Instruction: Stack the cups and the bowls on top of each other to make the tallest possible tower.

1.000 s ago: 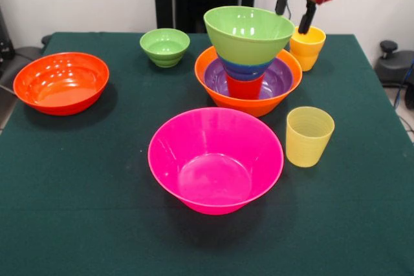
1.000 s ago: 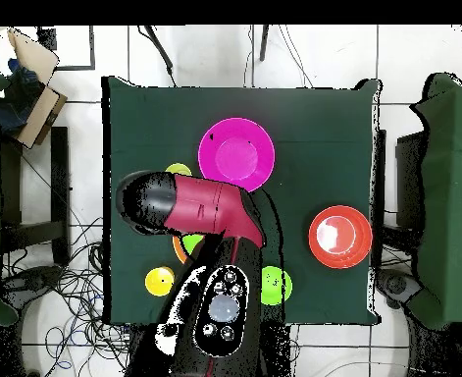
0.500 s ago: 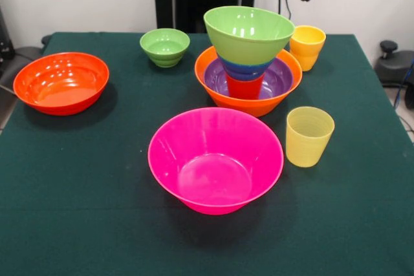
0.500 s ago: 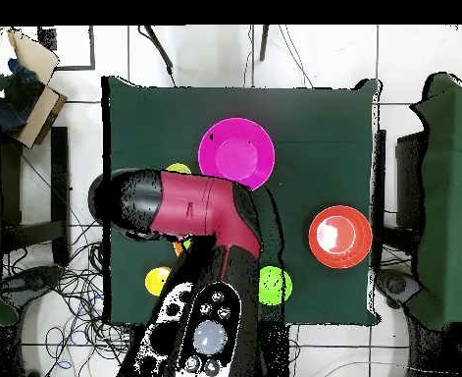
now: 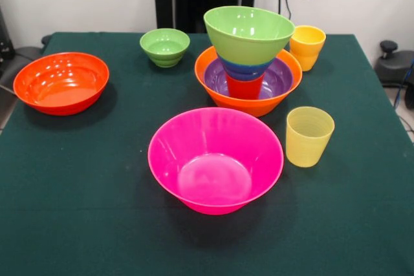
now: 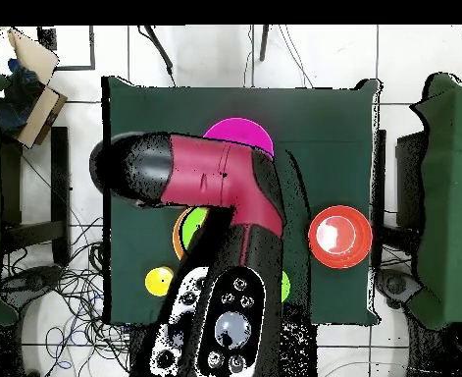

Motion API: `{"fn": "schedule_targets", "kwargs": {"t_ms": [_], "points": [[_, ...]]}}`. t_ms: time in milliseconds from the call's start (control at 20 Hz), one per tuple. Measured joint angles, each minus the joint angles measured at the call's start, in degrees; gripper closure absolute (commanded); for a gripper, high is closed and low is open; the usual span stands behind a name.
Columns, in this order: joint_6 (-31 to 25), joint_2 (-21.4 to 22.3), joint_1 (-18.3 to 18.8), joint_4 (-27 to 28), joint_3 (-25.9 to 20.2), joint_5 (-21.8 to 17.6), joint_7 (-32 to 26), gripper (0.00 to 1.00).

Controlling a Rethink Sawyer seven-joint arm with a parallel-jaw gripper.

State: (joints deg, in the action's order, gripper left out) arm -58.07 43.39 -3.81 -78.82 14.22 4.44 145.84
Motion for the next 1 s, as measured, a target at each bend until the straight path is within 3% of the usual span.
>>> {"fn": "schedule_targets", "kwargs": {"t_ms": [650,1000], "points": [[-3.08,-3.69,6.52,19.29,-2.72,-0.25,-0.01,0.0],[-4.23,-6.7,7.15,25.1,-3.27,-0.46,-0.01,0.0]]}}
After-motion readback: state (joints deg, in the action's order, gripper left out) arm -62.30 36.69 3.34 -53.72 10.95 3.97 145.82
